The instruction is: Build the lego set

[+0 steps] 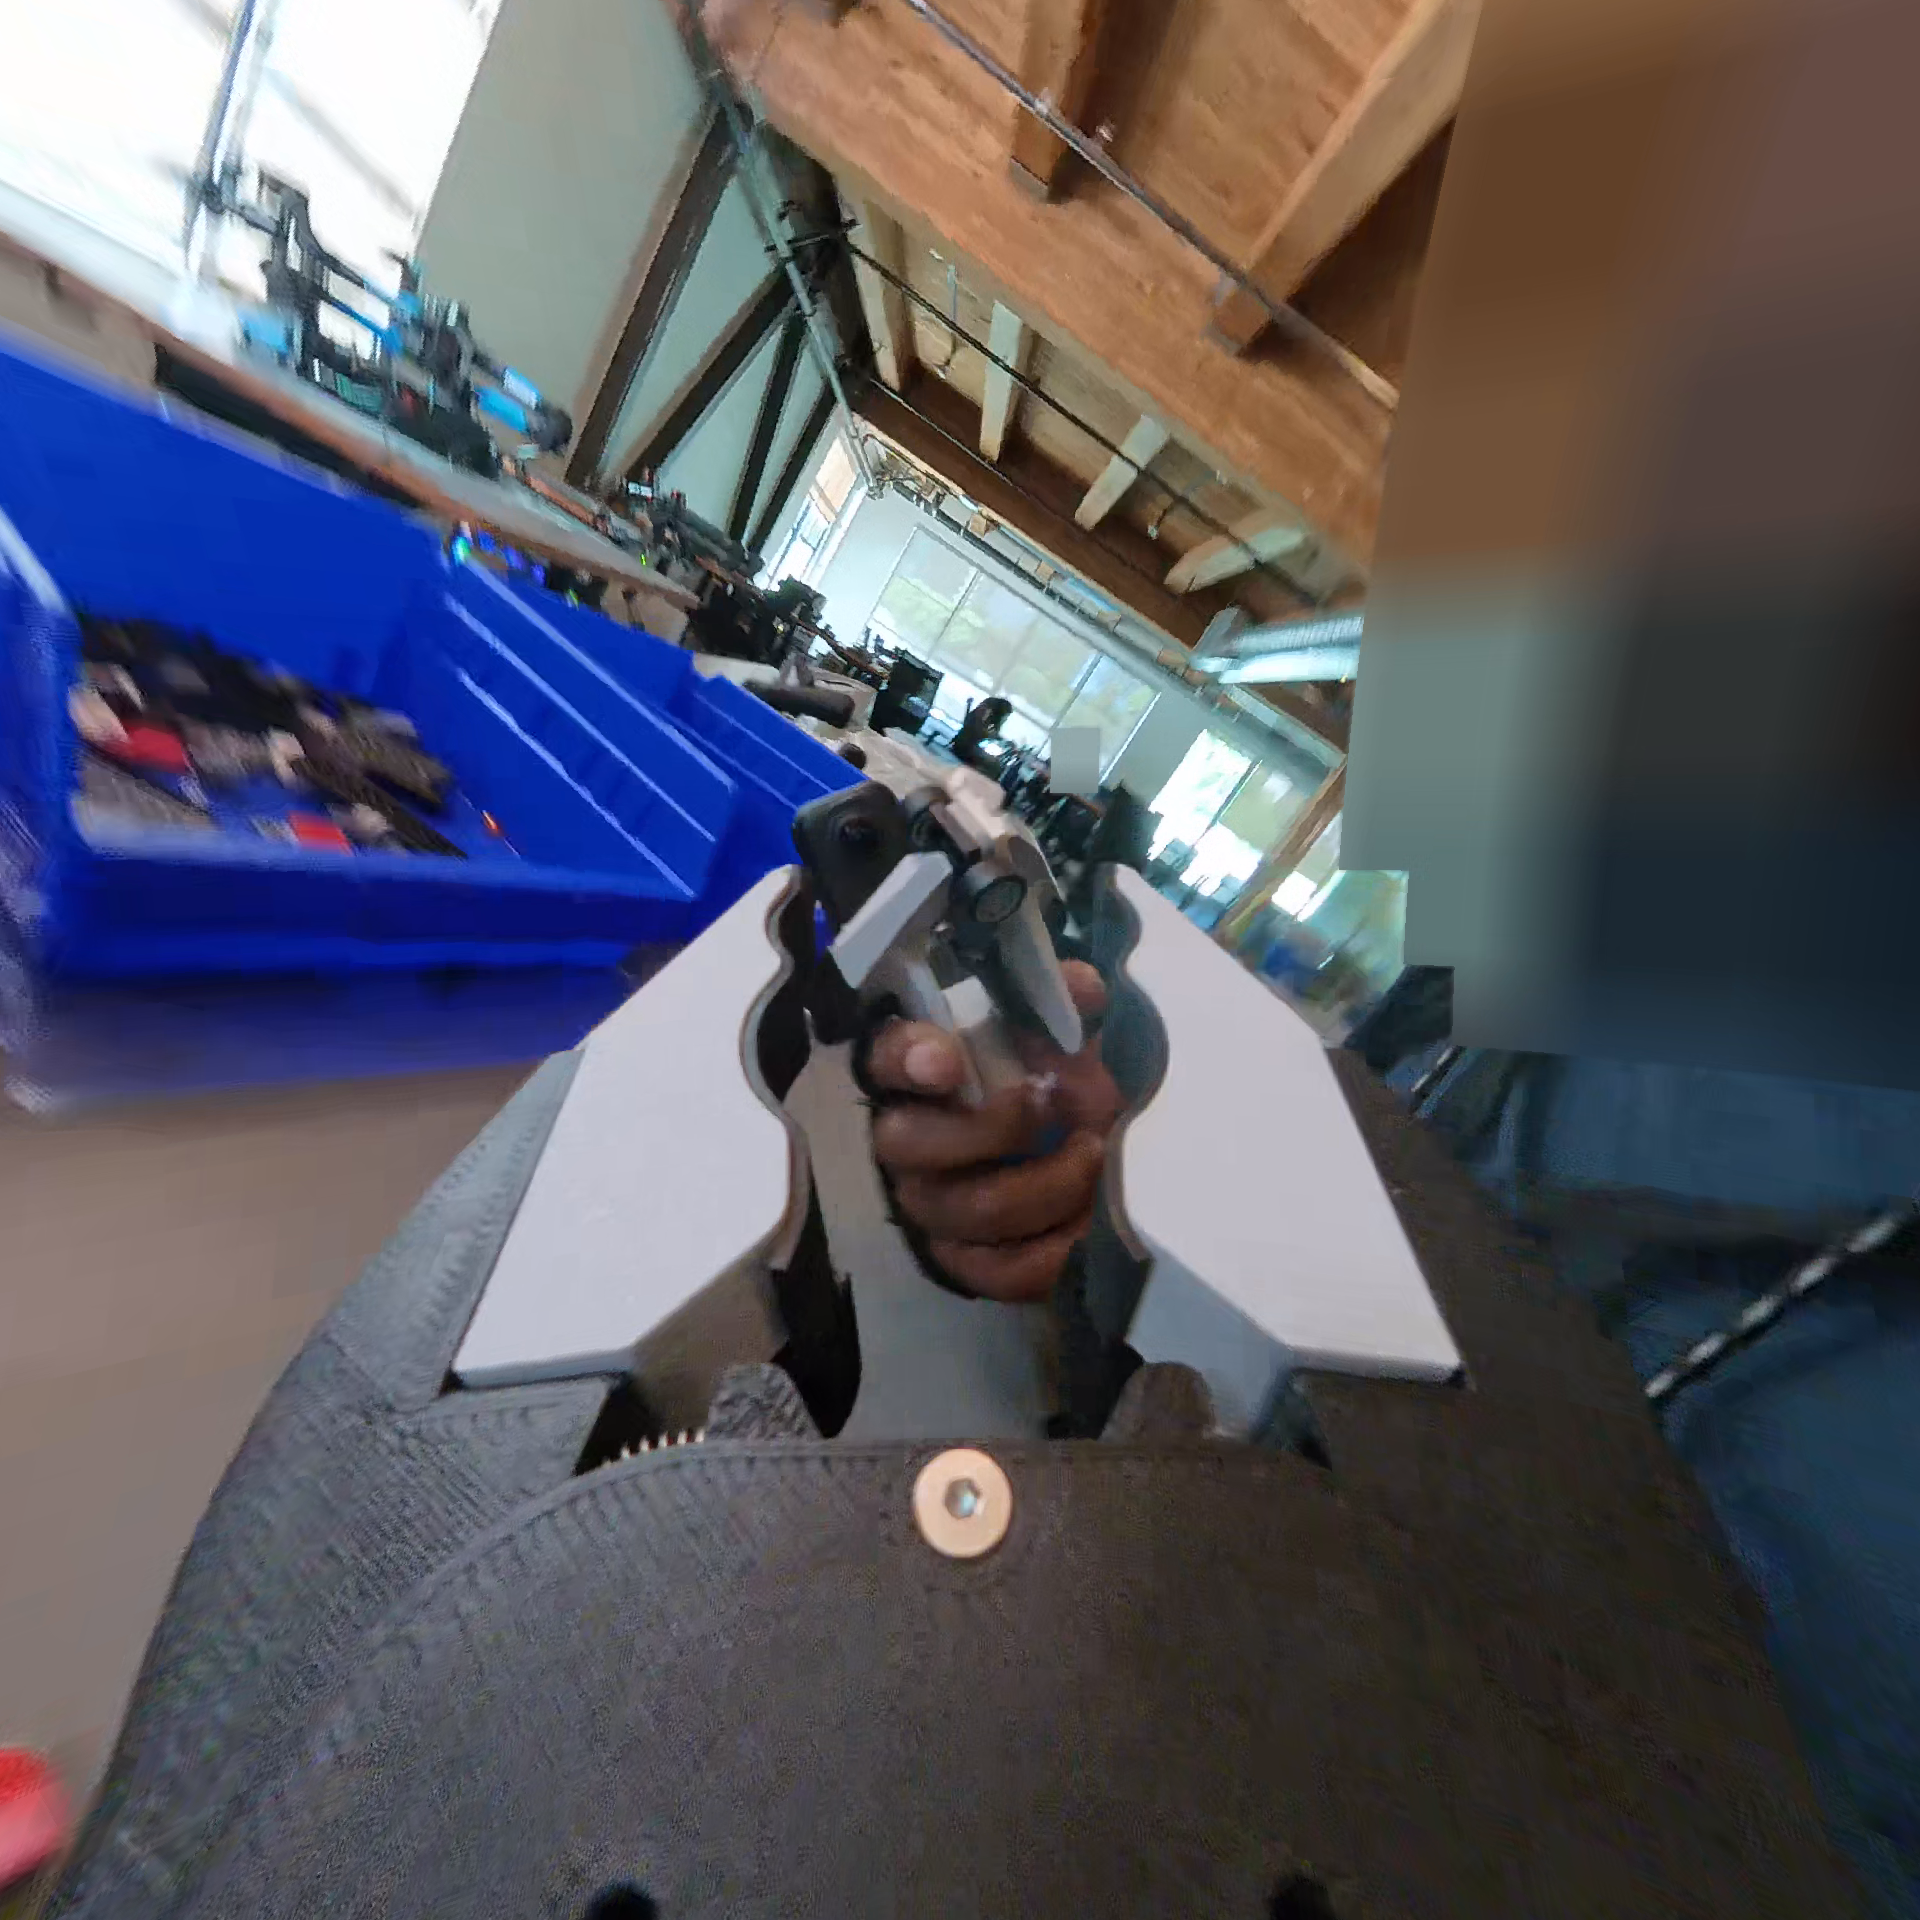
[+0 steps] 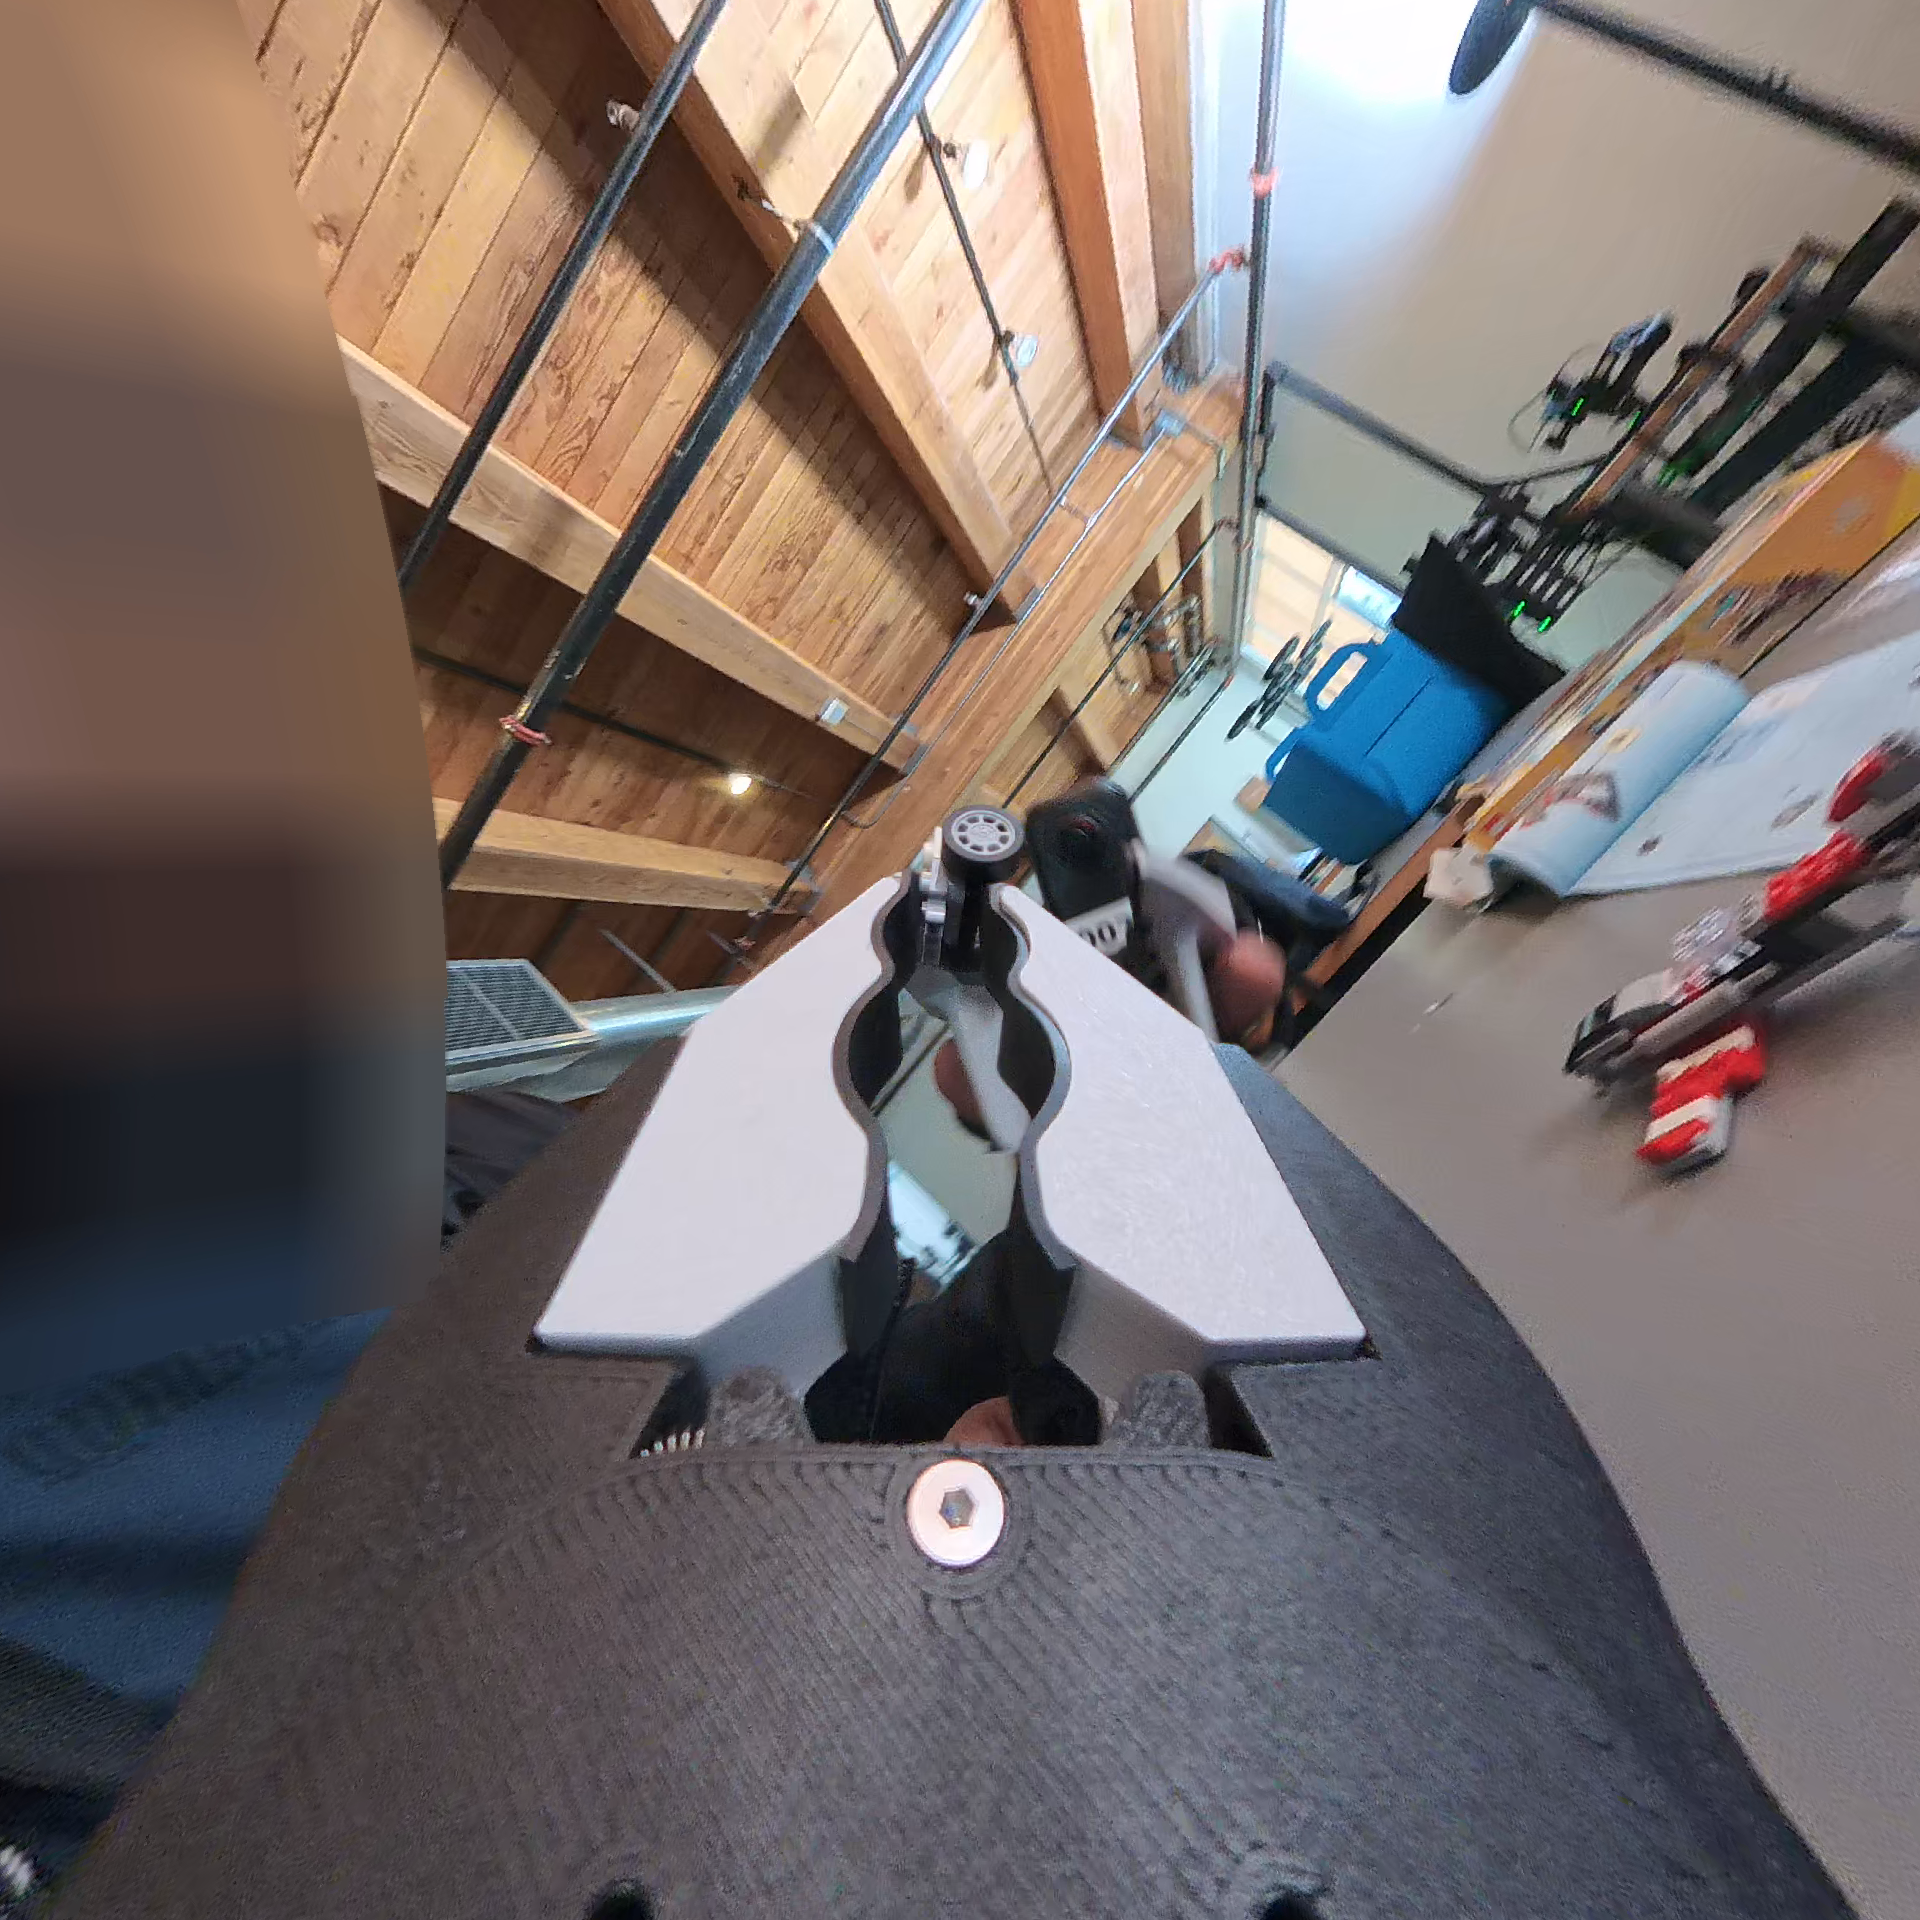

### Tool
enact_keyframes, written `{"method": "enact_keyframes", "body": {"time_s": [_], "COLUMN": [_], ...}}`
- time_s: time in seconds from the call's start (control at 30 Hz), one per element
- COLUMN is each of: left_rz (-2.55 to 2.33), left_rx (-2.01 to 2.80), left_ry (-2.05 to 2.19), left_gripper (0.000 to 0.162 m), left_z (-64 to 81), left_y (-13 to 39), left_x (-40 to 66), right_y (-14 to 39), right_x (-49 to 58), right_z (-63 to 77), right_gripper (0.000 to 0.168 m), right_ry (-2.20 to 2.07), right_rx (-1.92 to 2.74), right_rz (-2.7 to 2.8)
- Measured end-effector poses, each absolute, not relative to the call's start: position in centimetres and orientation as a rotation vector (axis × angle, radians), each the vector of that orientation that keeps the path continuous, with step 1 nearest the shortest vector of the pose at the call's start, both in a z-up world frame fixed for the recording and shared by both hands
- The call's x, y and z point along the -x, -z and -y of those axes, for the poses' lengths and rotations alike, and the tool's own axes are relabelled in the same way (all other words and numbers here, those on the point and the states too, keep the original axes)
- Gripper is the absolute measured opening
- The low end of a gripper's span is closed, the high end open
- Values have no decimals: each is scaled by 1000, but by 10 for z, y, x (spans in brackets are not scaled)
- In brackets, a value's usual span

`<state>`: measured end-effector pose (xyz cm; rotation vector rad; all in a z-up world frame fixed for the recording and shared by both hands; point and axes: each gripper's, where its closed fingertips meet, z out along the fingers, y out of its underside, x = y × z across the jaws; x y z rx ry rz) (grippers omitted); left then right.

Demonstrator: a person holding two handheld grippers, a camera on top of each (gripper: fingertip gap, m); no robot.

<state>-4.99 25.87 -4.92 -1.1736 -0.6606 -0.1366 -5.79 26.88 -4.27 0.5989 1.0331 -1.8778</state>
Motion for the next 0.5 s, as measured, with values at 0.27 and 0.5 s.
{"method": "enact_keyframes", "body": {"time_s": [0.27,0.5], "left_rz": [140,-95], "left_rx": [1586,1708], "left_ry": [-201,-85], "left_gripper": [57,48], "left_z": [-250,-265], "left_y": [51,66], "left_x": [39,26], "right_y": [50,54], "right_x": [40,24], "right_z": [-257,-249], "right_gripper": [10,10], "right_ry": [1720,1619], "right_rx": [-562,-527], "right_rz": [-1059,-1073]}}
